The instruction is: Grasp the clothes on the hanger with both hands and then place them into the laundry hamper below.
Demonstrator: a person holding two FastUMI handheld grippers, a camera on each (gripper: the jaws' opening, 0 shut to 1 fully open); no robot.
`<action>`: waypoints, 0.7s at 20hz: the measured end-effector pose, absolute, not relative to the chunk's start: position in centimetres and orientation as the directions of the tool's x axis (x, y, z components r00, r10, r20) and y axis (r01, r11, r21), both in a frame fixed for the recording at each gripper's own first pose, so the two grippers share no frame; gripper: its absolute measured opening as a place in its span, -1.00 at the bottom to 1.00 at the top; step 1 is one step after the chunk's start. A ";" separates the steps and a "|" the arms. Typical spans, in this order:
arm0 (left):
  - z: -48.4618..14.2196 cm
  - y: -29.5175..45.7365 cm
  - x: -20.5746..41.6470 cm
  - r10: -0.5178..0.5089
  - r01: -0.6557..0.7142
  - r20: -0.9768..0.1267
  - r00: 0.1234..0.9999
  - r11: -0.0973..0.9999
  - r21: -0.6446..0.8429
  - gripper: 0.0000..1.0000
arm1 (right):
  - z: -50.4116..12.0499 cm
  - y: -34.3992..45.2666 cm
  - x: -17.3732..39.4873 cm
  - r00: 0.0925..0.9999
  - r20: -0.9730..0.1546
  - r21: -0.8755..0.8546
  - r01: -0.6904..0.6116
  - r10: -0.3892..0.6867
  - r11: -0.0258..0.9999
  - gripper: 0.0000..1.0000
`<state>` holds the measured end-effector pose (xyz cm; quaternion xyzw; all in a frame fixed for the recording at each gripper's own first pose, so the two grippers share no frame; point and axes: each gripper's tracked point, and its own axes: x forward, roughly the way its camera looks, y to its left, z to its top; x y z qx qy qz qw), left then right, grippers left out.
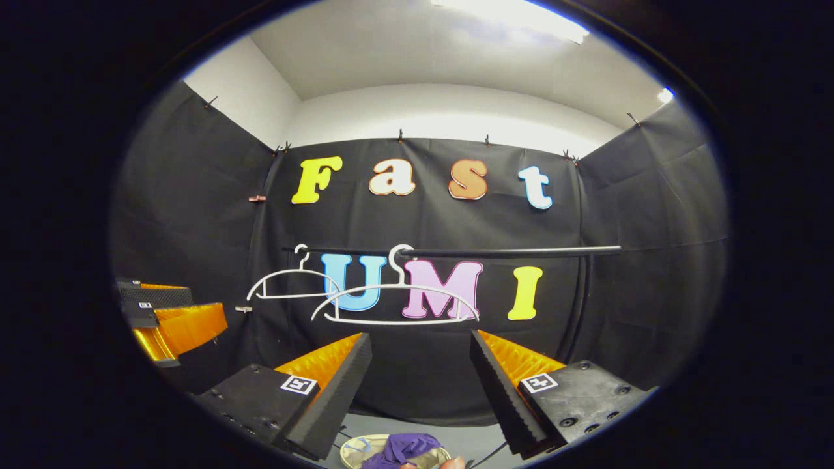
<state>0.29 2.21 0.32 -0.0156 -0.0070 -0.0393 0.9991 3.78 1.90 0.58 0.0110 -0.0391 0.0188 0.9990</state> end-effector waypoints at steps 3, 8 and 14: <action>0.6 1.8 -0.4 -0.100 0.100 0.018 0.995 0.995 -0.020 0.84 | 1.7 1.9 3.2 0.994 0.102 -0.002 -0.034 0.034 0.999 0.99; 0.4 1.6 -1.2 -0.132 0.132 0.009 0.991 0.990 -0.041 0.94 | 2.6 1.8 2.1 0.993 0.115 0.013 -0.025 0.024 1.000 0.95; 0.4 1.6 -1.6 -0.183 0.183 0.004 0.983 0.982 -0.038 0.92 | 2.4 3.3 1.3 0.995 0.099 0.007 -0.025 0.024 1.000 0.95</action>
